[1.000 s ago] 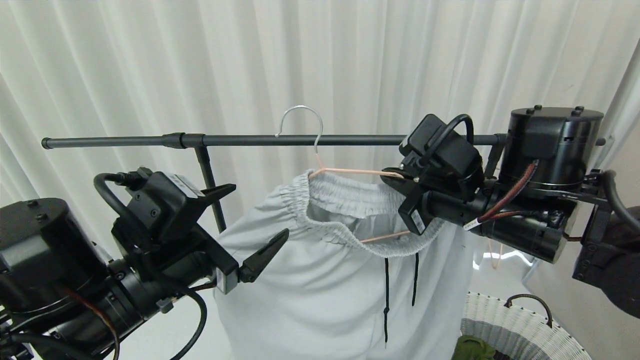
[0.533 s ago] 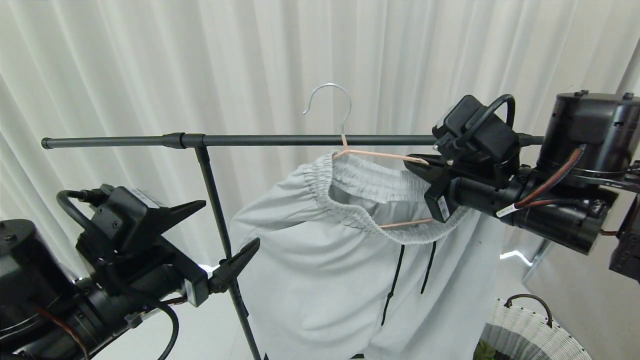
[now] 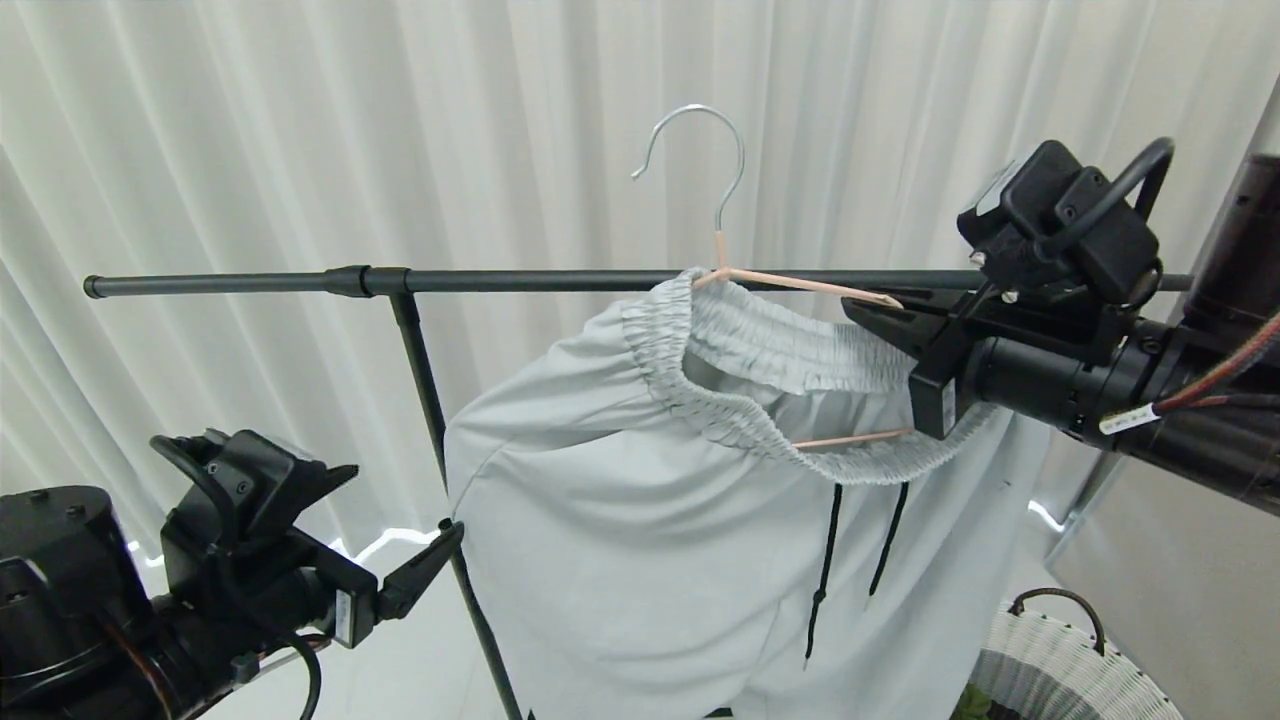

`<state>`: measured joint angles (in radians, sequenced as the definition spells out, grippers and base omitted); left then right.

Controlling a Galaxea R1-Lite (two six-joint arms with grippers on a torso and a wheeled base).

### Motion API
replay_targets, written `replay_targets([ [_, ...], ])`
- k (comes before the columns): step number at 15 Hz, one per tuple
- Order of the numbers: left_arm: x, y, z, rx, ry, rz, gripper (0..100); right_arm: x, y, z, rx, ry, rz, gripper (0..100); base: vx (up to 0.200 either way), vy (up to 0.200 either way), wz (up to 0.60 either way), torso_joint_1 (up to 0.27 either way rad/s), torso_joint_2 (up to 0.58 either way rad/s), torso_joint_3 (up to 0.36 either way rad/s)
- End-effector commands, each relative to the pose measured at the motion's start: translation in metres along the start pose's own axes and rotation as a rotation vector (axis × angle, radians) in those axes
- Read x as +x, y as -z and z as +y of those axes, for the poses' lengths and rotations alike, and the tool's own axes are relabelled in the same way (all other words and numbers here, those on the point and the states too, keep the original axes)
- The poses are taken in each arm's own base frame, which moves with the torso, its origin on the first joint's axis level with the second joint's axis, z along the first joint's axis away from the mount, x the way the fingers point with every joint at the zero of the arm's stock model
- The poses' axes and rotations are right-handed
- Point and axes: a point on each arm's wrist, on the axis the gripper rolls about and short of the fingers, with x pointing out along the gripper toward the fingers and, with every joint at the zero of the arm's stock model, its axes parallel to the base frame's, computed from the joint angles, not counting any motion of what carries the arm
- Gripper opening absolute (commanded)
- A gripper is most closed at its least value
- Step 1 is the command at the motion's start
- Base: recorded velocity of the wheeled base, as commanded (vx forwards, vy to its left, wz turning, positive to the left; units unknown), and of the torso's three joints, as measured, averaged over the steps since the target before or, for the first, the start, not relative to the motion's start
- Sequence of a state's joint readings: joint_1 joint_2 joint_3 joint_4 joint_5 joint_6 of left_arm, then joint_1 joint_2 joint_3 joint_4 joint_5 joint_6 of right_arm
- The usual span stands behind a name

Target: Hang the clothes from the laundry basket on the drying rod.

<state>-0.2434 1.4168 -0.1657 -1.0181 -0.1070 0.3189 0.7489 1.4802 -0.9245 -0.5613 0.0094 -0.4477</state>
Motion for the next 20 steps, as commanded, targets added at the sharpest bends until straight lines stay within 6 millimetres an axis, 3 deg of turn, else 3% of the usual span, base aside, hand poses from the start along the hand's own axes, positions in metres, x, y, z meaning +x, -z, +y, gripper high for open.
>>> replay_targets([
  [1,0.005,0.006,-0.001,-0.022,0.019,0.032,100,-0.006,-0.004,0.000,0.003,-0.001,-0.018,0,0.000,0.000,0.00,0.000,0.00,0.000],
  [4,0.006,0.005,-0.001,-0.112,0.037,0.023,100,-0.009,-0.005,0.006,0.018,-0.015,-0.043,0,0.000,0.000,0.00,0.000,0.00,0.000],
  [12,-0.001,0.005,-0.005,-0.116,0.054,0.011,100,-0.015,-0.004,0.007,0.025,-0.016,-0.051,0,0.000,0.000,0.00,0.000,0.00,0.000],
  [13,-0.003,0.002,-0.007,-0.132,0.073,-0.007,0,-0.015,-0.004,0.008,0.025,-0.018,-0.051,0,0.000,0.000,0.00,0.000,0.00,0.000],
  [20,0.000,-0.001,-0.007,-0.160,0.092,-0.018,0,-0.018,-0.009,0.008,0.024,-0.020,-0.069,0,0.000,0.000,0.00,0.000,0.00,0.000],
])
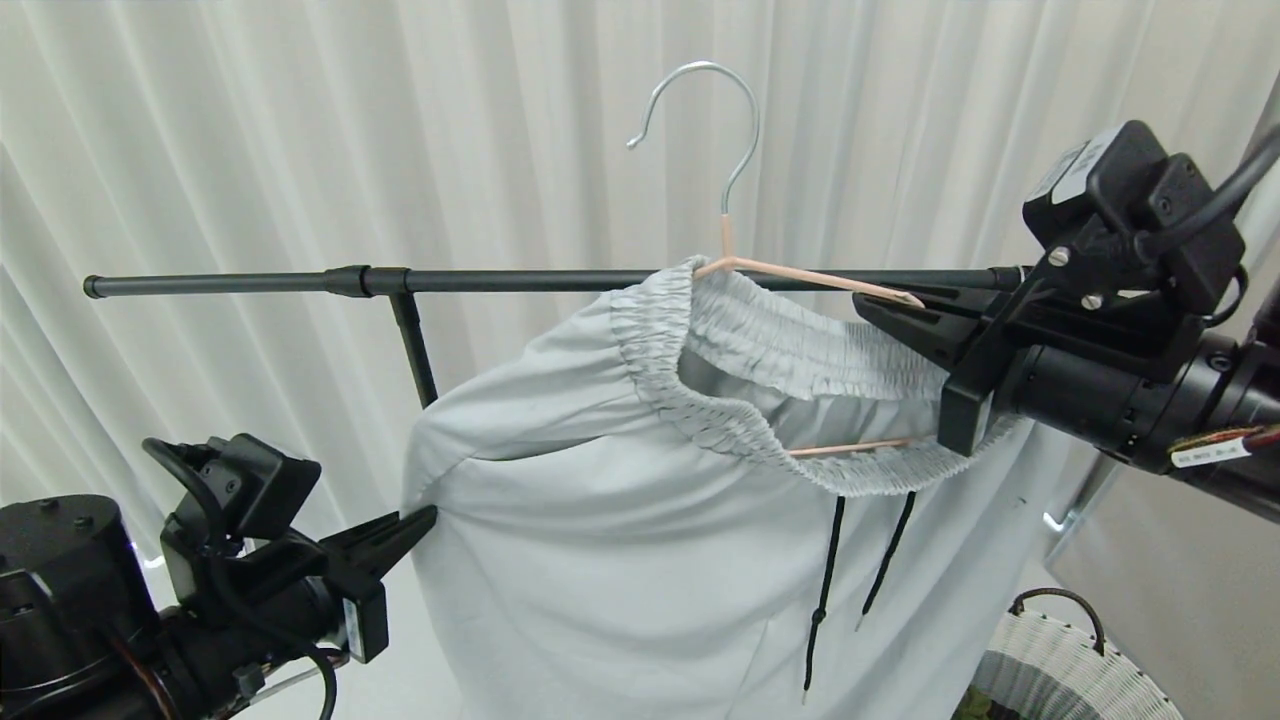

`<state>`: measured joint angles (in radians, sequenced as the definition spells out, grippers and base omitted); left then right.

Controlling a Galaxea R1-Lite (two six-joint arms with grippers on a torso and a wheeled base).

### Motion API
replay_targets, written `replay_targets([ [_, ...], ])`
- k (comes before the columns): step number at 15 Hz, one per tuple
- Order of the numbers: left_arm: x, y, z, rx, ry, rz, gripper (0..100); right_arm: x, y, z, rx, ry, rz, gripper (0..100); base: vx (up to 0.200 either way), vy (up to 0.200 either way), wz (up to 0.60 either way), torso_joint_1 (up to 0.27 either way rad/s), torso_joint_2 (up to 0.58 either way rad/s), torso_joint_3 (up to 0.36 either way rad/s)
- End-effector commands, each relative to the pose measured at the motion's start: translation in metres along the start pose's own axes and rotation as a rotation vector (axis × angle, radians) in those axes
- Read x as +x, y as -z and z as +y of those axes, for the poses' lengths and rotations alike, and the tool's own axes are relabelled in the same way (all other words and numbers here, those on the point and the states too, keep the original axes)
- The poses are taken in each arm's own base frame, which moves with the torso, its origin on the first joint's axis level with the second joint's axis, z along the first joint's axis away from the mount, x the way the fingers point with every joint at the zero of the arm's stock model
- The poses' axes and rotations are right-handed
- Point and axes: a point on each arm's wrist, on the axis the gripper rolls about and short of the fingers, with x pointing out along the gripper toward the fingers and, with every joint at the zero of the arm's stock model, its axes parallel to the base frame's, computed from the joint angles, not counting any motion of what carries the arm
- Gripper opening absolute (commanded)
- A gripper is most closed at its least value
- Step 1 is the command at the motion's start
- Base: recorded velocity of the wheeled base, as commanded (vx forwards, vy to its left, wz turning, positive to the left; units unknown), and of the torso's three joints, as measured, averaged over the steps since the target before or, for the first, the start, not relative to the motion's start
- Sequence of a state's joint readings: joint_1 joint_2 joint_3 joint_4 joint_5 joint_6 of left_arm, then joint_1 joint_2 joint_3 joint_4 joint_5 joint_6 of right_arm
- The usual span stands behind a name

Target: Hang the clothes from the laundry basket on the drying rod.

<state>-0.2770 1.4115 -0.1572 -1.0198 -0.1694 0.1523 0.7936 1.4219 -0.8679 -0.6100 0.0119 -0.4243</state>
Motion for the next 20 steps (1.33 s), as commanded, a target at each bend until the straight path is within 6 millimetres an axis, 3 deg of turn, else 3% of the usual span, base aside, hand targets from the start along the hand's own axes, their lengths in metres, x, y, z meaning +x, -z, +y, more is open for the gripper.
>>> replay_targets([
  [1,0.002,0.000,0.005,-0.006,-0.022,0.006,0,-0.004,-0.003,-0.004,-0.001,0.017,-0.010,0,0.000,0.000,0.00,0.000,0.00,0.000],
  [5,-0.002,0.004,0.026,-0.021,-0.143,0.020,0,-0.012,-0.002,-0.019,-0.007,0.083,-0.004,0,0.000,0.000,0.00,0.000,0.00,0.000],
  [13,-0.006,0.008,0.030,0.007,-0.176,0.043,0,-0.019,-0.006,-0.024,-0.007,0.103,-0.020,0,0.000,0.000,0.00,0.000,0.00,0.000],
  [14,-0.008,0.009,0.029,0.013,-0.176,0.042,100,-0.018,-0.006,-0.024,-0.007,0.104,-0.018,0,0.000,0.000,0.00,0.000,0.00,0.000],
  [17,-0.008,0.008,0.028,0.040,-0.164,0.038,100,-0.016,-0.004,-0.023,-0.006,0.101,-0.007,0,0.000,0.000,0.00,0.000,0.00,0.000],
  [20,-0.009,0.004,0.022,0.050,-0.136,0.012,100,-0.014,0.012,-0.022,0.004,0.109,0.069,0,0.000,0.000,0.00,0.000,0.00,0.000],
])
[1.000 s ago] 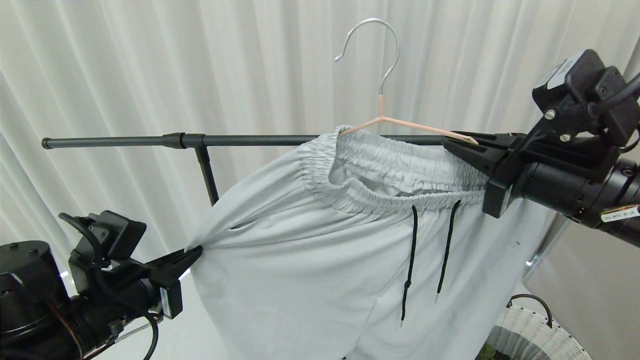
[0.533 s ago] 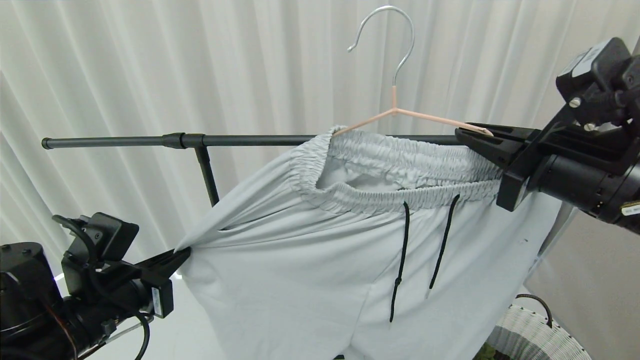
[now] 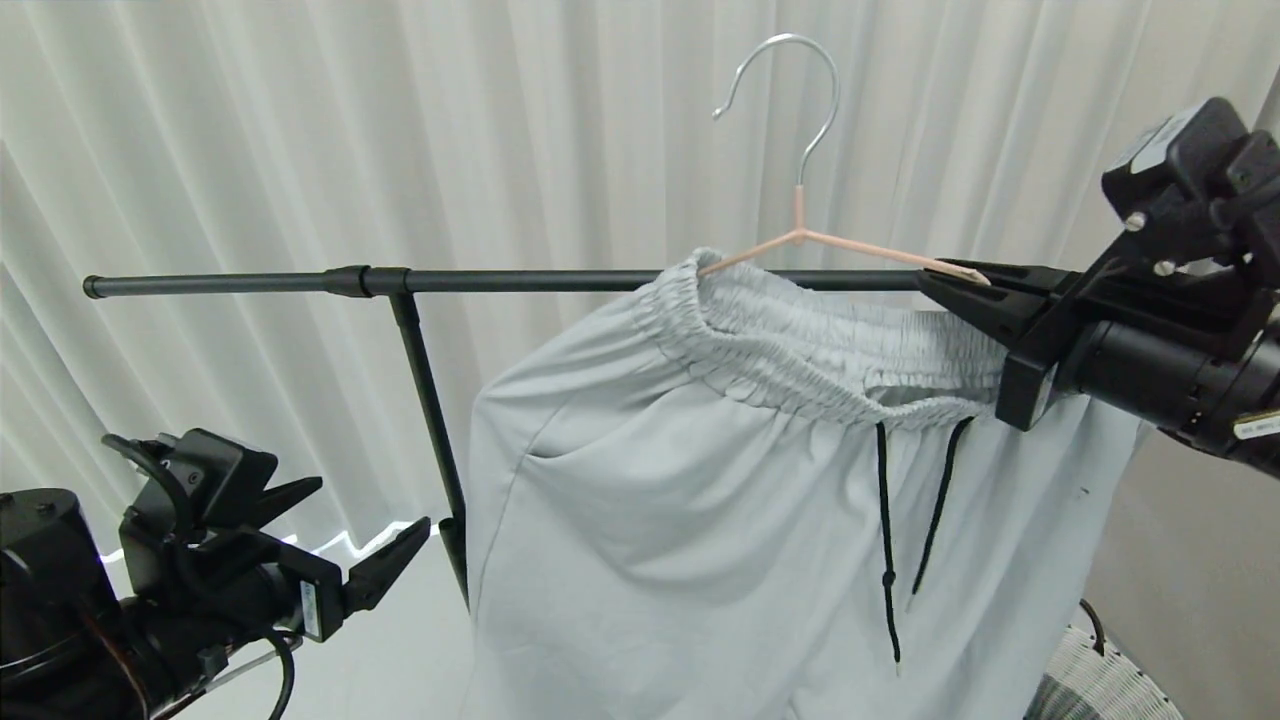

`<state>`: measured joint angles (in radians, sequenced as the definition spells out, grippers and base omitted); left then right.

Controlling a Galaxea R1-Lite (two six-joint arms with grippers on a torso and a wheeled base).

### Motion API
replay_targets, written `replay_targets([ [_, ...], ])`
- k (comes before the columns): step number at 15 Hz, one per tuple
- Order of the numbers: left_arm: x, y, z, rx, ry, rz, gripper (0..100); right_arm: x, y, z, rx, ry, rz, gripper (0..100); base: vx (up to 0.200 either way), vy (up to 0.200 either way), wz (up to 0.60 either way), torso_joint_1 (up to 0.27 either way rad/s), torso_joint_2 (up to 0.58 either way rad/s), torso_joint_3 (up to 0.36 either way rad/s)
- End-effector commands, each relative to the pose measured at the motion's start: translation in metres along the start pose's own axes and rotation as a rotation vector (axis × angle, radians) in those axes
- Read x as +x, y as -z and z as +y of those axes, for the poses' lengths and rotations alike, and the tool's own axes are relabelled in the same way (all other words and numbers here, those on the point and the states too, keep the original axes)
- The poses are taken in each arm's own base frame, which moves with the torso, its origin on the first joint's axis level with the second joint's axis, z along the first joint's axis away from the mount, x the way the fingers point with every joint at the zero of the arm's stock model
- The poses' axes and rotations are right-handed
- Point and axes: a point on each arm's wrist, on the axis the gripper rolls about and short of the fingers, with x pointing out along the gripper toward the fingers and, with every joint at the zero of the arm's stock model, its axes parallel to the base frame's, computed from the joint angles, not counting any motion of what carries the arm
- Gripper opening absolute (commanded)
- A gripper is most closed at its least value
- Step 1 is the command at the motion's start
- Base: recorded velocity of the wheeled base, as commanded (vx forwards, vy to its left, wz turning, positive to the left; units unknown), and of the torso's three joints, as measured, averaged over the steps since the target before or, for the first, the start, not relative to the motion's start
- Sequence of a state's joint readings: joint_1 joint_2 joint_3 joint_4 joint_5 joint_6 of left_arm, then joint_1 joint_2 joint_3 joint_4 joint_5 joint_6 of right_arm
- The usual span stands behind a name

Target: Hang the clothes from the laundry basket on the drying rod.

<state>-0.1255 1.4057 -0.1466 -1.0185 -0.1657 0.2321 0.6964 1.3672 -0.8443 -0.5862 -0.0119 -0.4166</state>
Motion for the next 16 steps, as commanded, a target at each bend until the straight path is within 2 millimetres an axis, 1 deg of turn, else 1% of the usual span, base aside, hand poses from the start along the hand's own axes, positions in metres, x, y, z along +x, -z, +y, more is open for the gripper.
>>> replay_targets([
  [1,-0.006,-0.006,-0.006,0.012,0.025,-0.043,100,0.003,0.015,-0.002,0.003,0.031,0.086,0,0.000,0.000,0.00,0.000,0.00,0.000],
  [3,-0.019,-0.009,-0.011,0.010,0.041,-0.083,100,0.003,0.032,-0.008,0.040,0.097,0.180,0,0.000,0.000,0.00,0.000,0.00,0.000],
  [5,-0.028,-0.011,-0.013,-0.036,0.047,-0.118,100,-0.001,0.052,-0.018,0.059,0.189,0.312,0,0.000,0.000,0.00,0.000,0.00,0.000],
  [7,-0.028,-0.013,-0.013,-0.055,0.050,-0.127,100,-0.002,0.062,-0.023,0.119,0.226,0.355,0,0.000,0.000,0.00,0.000,0.00,0.000],
  [8,-0.028,-0.013,-0.013,-0.057,0.050,-0.124,100,-0.004,0.069,-0.028,0.126,0.281,0.405,0,0.000,0.000,0.00,0.000,0.00,0.000],
  [10,-0.026,-0.013,-0.013,-0.058,0.051,-0.120,100,-0.008,0.076,-0.026,0.117,0.335,0.460,0,0.000,0.000,0.00,0.000,0.00,0.000],
  [13,-0.026,-0.012,-0.013,-0.055,0.050,-0.118,100,-0.014,0.085,-0.023,0.106,0.367,0.508,0,0.000,0.000,0.00,0.000,0.00,0.000],
  [16,-0.025,-0.012,-0.013,-0.051,0.050,-0.114,100,-0.015,0.085,-0.025,0.106,0.389,0.511,0,0.000,0.000,0.00,0.000,0.00,0.000],
])
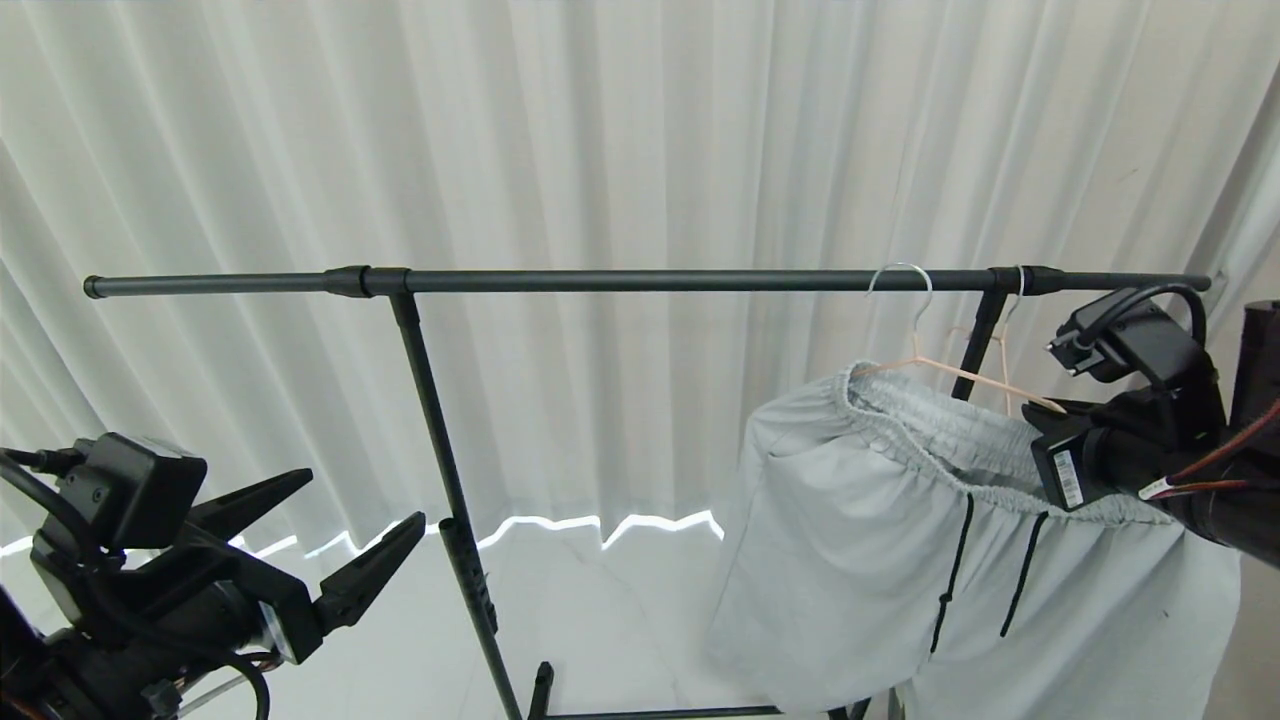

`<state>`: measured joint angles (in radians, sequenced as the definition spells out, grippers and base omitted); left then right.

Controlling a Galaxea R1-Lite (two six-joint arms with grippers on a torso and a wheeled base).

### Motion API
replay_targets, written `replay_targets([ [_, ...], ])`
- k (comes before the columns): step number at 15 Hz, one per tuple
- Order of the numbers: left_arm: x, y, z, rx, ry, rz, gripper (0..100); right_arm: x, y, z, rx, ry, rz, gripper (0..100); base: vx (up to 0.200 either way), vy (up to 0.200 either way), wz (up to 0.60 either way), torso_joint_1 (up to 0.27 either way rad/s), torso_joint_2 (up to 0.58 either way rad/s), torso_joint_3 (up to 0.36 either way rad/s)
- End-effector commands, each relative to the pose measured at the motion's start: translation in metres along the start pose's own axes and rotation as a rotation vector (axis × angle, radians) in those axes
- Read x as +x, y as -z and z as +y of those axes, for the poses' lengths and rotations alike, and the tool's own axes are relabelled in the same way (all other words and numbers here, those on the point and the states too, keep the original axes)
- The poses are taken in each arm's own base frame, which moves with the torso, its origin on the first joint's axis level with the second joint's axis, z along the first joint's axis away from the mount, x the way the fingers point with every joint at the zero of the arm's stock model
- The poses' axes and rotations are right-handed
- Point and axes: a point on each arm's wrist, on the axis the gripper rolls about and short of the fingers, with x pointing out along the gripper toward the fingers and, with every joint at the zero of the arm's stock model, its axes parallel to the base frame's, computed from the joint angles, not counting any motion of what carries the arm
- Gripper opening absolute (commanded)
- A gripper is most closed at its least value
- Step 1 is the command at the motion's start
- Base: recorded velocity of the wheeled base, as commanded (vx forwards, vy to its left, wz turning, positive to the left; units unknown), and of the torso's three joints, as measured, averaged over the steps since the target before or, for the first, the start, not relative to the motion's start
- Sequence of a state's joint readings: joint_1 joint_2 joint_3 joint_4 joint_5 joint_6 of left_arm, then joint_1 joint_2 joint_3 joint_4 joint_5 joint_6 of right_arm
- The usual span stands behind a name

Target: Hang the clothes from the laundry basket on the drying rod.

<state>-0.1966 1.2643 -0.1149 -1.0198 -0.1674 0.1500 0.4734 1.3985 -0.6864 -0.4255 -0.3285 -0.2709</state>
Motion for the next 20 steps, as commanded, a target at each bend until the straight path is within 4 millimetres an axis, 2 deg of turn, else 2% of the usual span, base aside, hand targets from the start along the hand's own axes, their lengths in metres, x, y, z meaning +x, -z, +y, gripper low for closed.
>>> replay_targets([
  [1,0.001,0.001,0.000,0.000,-0.001,0.010,100,0.000,0.000,-0.001,0.001,0.004,0.000,0,0.000,0.000,0.00,0.000,0.00,0.000],
  [8,0.002,0.004,0.000,0.001,0.002,0.025,100,-0.004,0.004,-0.004,0.003,0.012,0.003,0,0.200,0.000,0.00,0.000,0.00,0.004],
  [13,0.002,0.005,0.000,-0.002,0.004,0.029,100,-0.003,0.009,-0.004,0.030,0.017,0.024,0,0.000,0.000,0.00,0.000,0.00,0.000],
  [20,0.002,0.005,0.000,0.001,0.003,0.030,100,0.013,0.017,-0.017,0.095,0.084,0.080,0,0.000,0.000,0.00,0.000,0.00,0.000],
])
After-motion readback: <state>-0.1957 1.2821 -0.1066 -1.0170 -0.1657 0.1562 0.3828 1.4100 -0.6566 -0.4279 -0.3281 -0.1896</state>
